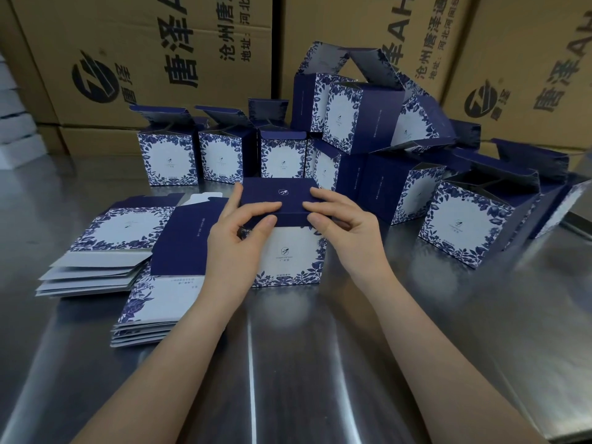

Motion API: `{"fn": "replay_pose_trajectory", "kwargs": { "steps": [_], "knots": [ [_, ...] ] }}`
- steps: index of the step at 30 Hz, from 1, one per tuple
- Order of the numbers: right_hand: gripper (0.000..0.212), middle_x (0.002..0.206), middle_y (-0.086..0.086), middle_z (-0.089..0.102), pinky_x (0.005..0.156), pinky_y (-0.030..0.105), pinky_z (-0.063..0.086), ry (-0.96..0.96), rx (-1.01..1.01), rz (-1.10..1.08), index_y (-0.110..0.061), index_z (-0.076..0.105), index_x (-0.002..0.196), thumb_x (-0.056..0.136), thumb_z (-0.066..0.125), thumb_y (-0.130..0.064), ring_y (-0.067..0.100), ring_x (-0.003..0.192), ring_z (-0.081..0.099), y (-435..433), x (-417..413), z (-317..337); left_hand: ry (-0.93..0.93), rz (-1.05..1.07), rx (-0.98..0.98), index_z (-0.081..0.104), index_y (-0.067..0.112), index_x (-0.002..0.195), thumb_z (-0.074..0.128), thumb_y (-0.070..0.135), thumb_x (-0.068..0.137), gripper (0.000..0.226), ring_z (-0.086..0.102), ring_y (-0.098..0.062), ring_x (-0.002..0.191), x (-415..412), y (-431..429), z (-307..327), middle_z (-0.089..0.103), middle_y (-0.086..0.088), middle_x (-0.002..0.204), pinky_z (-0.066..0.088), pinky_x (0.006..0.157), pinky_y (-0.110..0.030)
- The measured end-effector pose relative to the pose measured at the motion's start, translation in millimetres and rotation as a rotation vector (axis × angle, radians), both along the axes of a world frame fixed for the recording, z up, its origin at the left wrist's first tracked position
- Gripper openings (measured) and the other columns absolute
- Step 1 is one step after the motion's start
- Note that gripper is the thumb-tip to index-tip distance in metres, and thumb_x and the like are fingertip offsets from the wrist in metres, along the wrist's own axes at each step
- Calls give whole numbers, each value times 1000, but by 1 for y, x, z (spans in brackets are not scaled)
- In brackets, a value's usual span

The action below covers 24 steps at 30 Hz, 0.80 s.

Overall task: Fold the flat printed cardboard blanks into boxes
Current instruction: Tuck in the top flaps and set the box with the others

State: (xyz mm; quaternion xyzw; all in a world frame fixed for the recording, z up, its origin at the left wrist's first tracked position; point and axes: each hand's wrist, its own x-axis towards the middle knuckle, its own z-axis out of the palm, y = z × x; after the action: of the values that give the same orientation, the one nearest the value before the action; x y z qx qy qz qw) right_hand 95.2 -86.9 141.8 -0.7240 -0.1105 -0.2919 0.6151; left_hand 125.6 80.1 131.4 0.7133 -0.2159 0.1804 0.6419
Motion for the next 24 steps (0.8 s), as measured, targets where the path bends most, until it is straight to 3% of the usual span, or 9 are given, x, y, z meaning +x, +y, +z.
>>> {"fn": "replay_pose_trajectory", "kwargs": {
  "steps": [7,11,15,20,24],
  "knots": [
    [25,122,-1,64,78,21,54,16,-2,-3,-24,73,95,88,68,0,0,100,63,1,-1,4,14,23,-8,72,37,94,67,11,91,26,33,29,120,-4,-1,6,37,6,155,31,87,3],
    [22,124,-4,61,84,25,51,49,-22,19,-29,75,95,87,72,-9,10,115,58,1,-2,4,-21,43,9,73,32,92,69,11,89,22,40,24,120,-5,-1,8,46,13,147,33,80,3],
    [23,122,0,59,82,12,43,38,-15,-30,-30,74,89,84,73,-7,3,111,54,11,0,5,6,35,-17,74,32,89,75,16,84,16,47,19,115,-3,-1,9,57,15,135,34,81,0],
    [19,119,2,61,80,12,42,30,-18,-95,-23,75,89,83,74,-5,7,111,55,14,0,5,-1,53,-26,72,33,84,75,13,85,20,52,4,119,-2,-3,10,60,12,129,35,79,-3],
    [18,121,5,59,78,8,40,38,-17,-61,-22,75,91,84,73,-5,-2,106,53,13,-2,6,5,41,-44,73,34,85,74,13,85,21,51,5,117,-3,-3,10,59,13,129,35,79,-3]
  ]
}}
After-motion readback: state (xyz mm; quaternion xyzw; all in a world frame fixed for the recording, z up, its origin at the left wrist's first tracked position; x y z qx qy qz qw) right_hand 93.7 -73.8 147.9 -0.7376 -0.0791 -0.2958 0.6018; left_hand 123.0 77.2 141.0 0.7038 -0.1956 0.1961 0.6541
